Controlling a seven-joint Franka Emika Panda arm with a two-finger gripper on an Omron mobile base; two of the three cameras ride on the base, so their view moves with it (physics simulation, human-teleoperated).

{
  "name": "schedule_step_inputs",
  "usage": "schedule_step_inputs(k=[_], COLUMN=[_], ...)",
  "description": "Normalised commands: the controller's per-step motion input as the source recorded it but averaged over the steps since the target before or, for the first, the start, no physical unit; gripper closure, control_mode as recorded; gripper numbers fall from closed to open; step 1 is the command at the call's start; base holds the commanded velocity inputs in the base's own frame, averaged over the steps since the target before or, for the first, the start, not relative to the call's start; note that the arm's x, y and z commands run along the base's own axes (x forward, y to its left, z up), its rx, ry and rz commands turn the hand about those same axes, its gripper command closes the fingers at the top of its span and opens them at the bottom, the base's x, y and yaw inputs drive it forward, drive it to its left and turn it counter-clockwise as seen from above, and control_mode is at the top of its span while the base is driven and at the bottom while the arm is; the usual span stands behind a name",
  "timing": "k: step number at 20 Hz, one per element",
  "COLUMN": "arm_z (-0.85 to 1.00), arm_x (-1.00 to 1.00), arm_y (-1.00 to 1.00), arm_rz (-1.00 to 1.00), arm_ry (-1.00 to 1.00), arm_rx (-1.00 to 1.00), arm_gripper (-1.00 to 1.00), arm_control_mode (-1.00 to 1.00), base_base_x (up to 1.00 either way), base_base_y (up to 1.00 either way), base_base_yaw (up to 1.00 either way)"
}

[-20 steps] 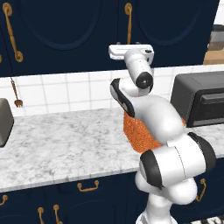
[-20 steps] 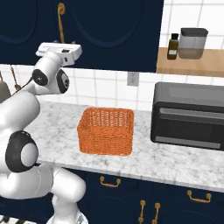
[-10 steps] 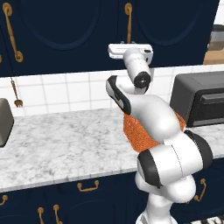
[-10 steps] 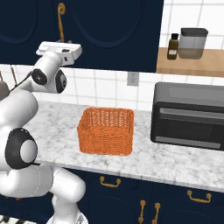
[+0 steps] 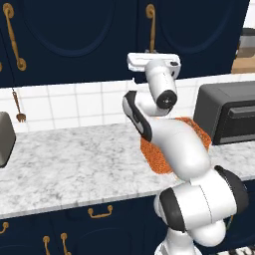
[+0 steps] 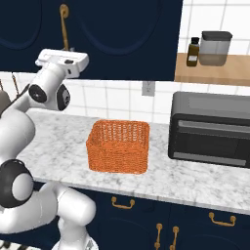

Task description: Open the cabinet, pick up the bread from the cabinet and place it in the basket. Then move the basket to the dining counter.

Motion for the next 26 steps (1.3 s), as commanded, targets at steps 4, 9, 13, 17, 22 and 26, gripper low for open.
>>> schedule_step_inputs(k=[4, 9, 13, 17, 22, 26], arm_z=[0.17, 0.13, 0.08, 0.13, 0.12, 0.11], arm_x=[-1.0, -1.0, -1.0, -1.0, -1.0, -0.95], arm_y=[-0.49, -0.64, -0.73, -0.83, -0.78, -0.67], arm_rz=[0.0, 0.0, -0.01, 0.0, 0.0, 0.0], arm_ry=[0.0, 0.0, 0.0, 0.02, 0.09, 0.15], arm_rx=[0.0, 0.0, 0.0, 0.0, 0.0, 0.0], arm_gripper=[1.0, 1.0, 1.0, 1.0, 1.0, 1.0], arm_control_mode=[-1.0, -1.0, -1.0, -1.0, -1.0, -1.0], base_base_x=[0.0, 0.0, 0.0, 0.0, 0.0, 0.0], base_base_y=[0.0, 0.0, 0.0, 0.0, 0.0, 0.0], base_base_yaw=[0.0, 0.0, 0.0, 0.0, 0.0, 0.0])
